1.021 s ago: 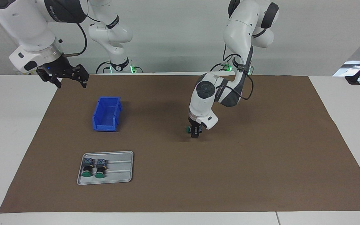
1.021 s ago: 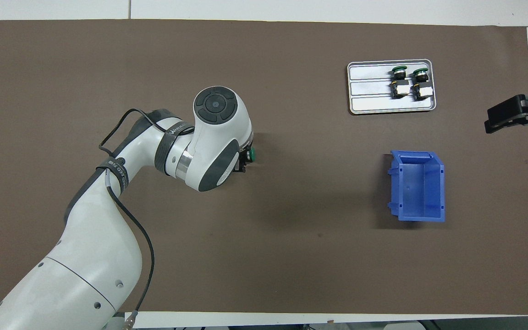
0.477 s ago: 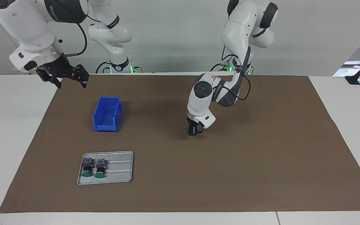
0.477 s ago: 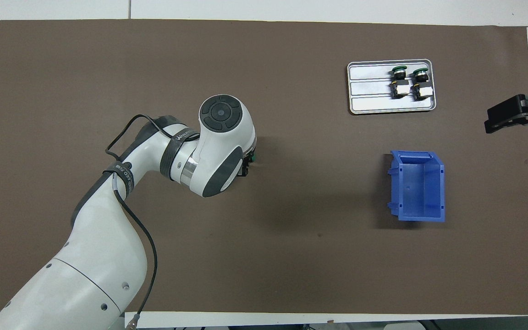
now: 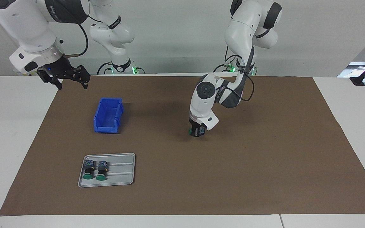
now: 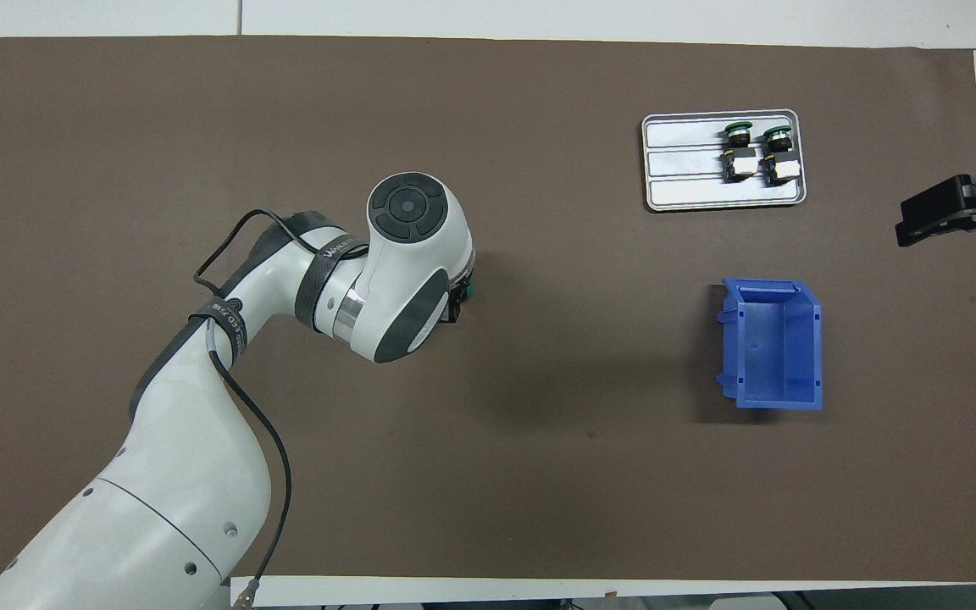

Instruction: Place and press button with both arms

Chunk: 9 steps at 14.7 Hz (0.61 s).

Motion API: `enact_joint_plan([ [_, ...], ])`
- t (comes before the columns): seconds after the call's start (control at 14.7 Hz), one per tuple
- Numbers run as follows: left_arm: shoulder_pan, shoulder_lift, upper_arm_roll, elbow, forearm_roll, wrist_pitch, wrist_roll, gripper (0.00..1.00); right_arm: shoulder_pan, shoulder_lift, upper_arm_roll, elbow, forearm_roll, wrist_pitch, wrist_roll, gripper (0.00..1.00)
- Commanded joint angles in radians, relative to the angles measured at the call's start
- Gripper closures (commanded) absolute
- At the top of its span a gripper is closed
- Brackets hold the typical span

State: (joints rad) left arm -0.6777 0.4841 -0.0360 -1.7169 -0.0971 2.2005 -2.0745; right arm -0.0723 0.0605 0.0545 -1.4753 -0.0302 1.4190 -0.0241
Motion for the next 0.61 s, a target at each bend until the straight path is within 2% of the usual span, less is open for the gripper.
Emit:
enact_joint_plan([
  [0.0,-0.003,-0.024,0.013,0.007,-0.004,-0.013,0.005,0.95,-0.014,-0.024,0.010,-0.031,-0.001,0.015,-0.017,0.01],
  [0.27,0.020,-0.126,0.011,-0.038,-0.007,-0.018,0.048,0.97,-0.014,-0.024,0.010,-0.031,-0.001,0.015,-0.017,0.01],
  [0.54,0.038,-0.180,0.011,-0.073,-0.010,-0.016,0.080,0.96,-0.014,-0.024,0.010,-0.031,-0.001,0.015,-0.017,0.01],
])
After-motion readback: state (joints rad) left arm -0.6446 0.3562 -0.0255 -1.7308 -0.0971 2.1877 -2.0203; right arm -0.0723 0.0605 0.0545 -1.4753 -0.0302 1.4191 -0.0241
